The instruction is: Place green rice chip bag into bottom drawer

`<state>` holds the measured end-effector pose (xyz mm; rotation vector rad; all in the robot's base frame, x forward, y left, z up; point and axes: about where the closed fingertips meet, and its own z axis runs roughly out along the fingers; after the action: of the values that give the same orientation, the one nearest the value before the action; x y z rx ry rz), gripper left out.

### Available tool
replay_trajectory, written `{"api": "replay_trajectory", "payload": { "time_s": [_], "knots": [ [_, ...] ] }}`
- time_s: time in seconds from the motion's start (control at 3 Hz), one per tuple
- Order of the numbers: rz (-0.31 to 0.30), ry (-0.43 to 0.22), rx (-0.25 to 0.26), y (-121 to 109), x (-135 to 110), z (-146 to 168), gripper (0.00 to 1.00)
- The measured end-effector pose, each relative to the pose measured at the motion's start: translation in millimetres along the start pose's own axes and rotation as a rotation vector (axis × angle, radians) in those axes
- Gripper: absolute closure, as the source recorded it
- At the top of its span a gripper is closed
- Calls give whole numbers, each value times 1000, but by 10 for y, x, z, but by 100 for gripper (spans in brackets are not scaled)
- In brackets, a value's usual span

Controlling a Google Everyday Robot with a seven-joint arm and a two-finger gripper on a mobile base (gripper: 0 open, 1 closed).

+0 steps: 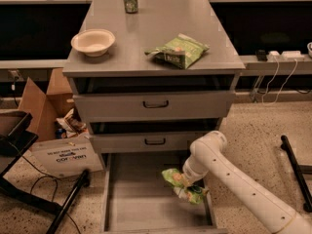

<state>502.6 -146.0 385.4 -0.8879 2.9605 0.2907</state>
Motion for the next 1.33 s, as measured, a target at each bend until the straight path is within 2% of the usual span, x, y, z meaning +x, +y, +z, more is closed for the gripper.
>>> {"api": "replay_trajectory", "payload": {
  "time_s": [0.33,0.67,1.0,1.33],
  "knots": [
    [-23,41,-2,-22,-138,210,100],
    [-19,43,-3,-30,-142,231,81],
    [-19,43,-3,-30,-142,231,50],
    [-19,43,-3,-30,-142,231,28]
  ]
}}
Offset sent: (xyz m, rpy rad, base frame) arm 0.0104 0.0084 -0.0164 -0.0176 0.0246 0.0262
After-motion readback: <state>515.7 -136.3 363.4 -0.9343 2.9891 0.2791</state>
